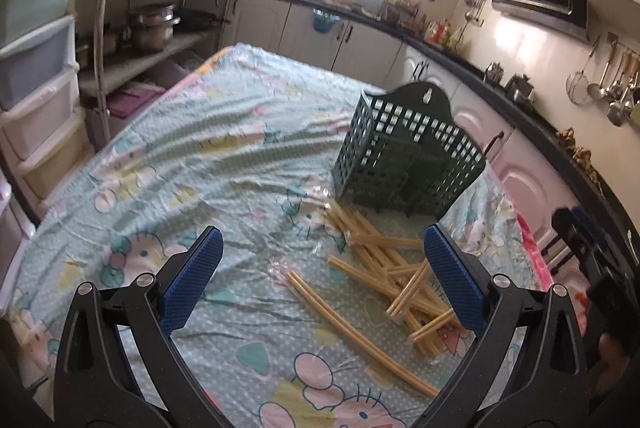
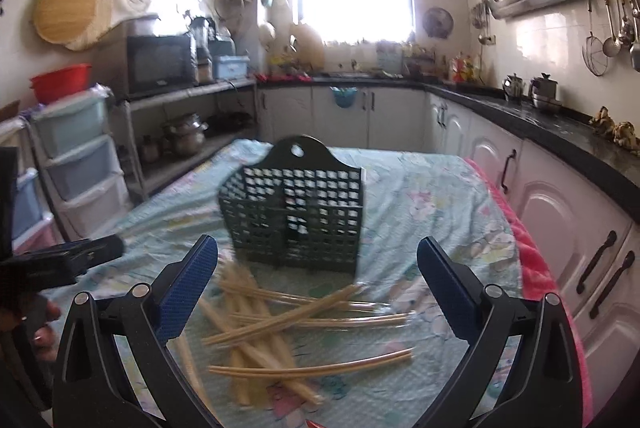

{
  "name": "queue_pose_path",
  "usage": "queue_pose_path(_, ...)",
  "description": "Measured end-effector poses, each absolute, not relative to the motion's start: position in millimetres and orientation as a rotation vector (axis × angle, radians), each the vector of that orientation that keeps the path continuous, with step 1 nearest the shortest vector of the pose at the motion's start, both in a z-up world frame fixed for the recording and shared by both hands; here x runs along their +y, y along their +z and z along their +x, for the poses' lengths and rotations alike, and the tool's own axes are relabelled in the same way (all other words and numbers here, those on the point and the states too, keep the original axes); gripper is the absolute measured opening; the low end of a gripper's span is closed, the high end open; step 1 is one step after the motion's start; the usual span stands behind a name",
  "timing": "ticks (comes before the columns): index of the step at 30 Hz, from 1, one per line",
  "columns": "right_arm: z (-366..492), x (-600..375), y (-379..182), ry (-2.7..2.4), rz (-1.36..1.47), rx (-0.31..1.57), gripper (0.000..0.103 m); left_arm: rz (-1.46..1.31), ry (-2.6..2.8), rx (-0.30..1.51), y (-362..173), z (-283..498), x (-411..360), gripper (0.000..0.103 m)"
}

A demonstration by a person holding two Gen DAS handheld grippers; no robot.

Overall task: Organize utensils
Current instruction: 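Lower the left tool onto a bamboo chopstick and close it while the right tool closes on another chopstick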

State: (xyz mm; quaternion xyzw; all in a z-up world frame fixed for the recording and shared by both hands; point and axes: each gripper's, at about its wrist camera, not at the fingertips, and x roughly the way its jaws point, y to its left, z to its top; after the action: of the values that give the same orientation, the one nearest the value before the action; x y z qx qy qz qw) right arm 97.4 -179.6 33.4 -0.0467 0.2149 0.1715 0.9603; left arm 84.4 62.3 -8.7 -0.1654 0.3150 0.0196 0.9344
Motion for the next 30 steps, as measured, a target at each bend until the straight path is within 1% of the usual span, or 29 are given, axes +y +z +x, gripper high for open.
queue_pose_path(10, 143, -192, 6, 0.289, -0.101, 0.561, 0.097, -0.357, 0.023, 0.757, -42, 100, 61, 0.092)
queue_pose_path(13, 153, -194, 1, 0.283, -0.104, 0.587, 0.097, -0.373, 0.014, 0.795, -52, 104, 63, 0.089)
queue_pose_path(16, 163, -196, -6, 0.286, -0.104, 0.619, 0.097, -0.394, 0.002, 0.828, -61, 108, 65, 0.081)
queue_pose_path(18, 170, -195, -11, 0.293, -0.106, 0.641, 0.097, -0.414, -0.008, 0.851, -67, 112, 66, 0.072)
queue_pose_path(24, 191, -191, -24, 0.316, -0.106, 0.714, 0.095, -0.467, -0.032, 0.894, -76, 124, 70, 0.059)
queue_pose_path(25, 194, -190, -27, 0.319, -0.104, 0.73, 0.091, -0.481, -0.035, 0.901, -78, 126, 72, 0.058)
queue_pose_path(30, 218, -185, -45, 0.34, -0.093, 0.83, 0.078, -0.532, -0.023, 0.947, -87, 136, 80, 0.046)
